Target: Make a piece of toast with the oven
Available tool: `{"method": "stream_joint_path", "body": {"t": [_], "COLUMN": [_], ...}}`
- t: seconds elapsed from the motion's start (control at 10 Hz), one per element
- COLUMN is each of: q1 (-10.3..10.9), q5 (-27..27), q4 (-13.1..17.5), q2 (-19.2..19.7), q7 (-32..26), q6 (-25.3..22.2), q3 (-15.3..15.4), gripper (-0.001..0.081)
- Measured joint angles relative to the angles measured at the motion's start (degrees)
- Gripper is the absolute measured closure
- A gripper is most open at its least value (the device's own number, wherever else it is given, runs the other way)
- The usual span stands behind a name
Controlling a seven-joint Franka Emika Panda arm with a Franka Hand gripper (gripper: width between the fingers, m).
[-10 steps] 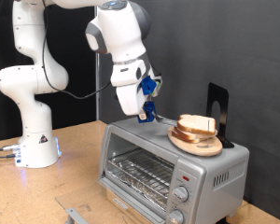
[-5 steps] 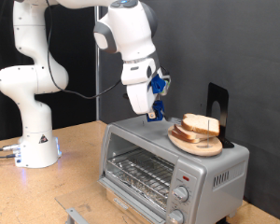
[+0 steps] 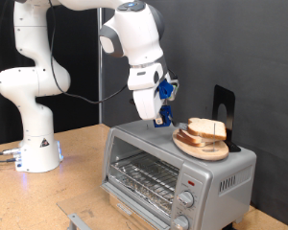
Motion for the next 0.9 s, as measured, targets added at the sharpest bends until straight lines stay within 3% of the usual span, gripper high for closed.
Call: {"method": "stream_joint_path", "body": {"t": [0.4,0.9], "q1": [0.0,0.2], "q5": [1.1,-2.7], "q4": [0.5,0.5], "q2": [1.0,1.0], "q7": [-0.1,-3.1], "q6": [0.4,-0.2], "q3": [0.1,1.5], "gripper": [0.034,0.034]}}
